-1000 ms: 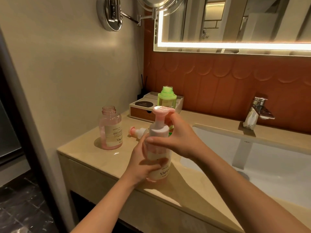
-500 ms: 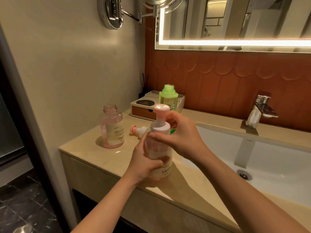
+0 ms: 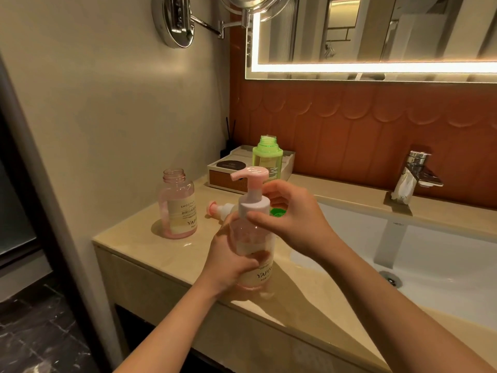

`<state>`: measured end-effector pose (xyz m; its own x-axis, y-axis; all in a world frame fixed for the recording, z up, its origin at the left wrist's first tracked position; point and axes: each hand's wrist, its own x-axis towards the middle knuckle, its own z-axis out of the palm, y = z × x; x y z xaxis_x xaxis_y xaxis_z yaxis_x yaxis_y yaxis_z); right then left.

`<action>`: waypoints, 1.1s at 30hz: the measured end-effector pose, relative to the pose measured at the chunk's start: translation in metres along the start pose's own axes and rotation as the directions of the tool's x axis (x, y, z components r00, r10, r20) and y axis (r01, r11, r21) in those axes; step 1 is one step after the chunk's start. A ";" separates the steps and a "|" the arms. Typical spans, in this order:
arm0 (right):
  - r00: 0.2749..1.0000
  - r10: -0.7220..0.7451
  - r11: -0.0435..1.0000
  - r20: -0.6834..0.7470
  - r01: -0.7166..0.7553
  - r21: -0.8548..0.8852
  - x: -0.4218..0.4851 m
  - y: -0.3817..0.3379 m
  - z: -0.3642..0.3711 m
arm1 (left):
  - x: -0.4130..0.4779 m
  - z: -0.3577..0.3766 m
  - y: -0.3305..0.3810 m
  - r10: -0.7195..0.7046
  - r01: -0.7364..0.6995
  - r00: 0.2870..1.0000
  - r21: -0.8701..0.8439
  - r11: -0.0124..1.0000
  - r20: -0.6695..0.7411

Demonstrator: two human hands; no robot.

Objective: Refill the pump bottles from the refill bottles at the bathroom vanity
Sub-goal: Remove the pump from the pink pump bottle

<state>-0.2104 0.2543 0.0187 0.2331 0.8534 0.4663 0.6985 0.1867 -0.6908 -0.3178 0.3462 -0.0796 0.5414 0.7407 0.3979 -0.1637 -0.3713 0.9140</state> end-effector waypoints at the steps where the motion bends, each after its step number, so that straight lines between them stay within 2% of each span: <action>1: 0.998 0.010 0.996 0.059 -0.015 0.085 0.000 0.000 -0.004 | 0.000 0.000 0.001 0.013 -0.013 1.000 0.003 1.000 0.014; 2: 0.994 0.017 0.987 0.109 -0.034 0.154 0.000 0.001 -0.006 | 0.000 0.000 0.002 0.022 -0.022 0.999 0.007 1.000 0.024; 4: 0.987 0.035 0.985 0.155 -0.060 0.163 0.000 0.003 -0.005 | -0.001 0.000 0.005 0.028 -0.028 0.999 0.013 1.000 0.036; 9: 0.999 0.019 0.999 -0.029 -0.020 -0.045 -0.002 0.001 0.014 | -0.002 0.000 0.003 0.034 -0.034 0.999 0.034 0.999 0.008; 11: 1.000 0.006 1.000 -0.008 -0.006 0.020 -0.002 0.001 0.012 | -0.002 0.000 0.004 0.023 -0.023 1.000 0.031 0.999 0.012; 14: 0.994 0.051 0.981 0.095 -0.068 0.183 -0.001 0.002 0.006 | -0.002 0.001 0.007 0.003 -0.003 1.000 0.017 1.000 0.018; 18: 0.999 0.046 0.998 0.011 -0.047 0.040 -0.001 0.005 0.012 | -0.002 0.000 0.006 -0.008 0.006 1.000 0.057 0.998 0.024; 22: 0.998 0.008 0.999 -0.055 -0.006 0.037 0.000 0.005 0.014 | -0.002 0.000 0.002 -0.041 0.041 0.999 0.044 0.998 -0.007; 26: 0.999 -0.022 0.991 -0.039 0.027 0.128 -0.001 0.006 0.010 | -0.002 0.000 0.003 -0.047 0.047 0.999 0.040 0.998 0.000; 33: 0.999 -0.030 0.900 -0.044 0.047 0.434 0.012 0.001 -0.009 | -0.005 0.001 0.009 -0.029 0.028 0.999 0.046 0.999 0.020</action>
<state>-0.2012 0.2602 0.0282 0.2416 0.8249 0.5111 0.3460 0.4188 -0.8395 -0.3207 0.3384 -0.0735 0.5623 0.7397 0.3698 -0.1103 -0.3760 0.9200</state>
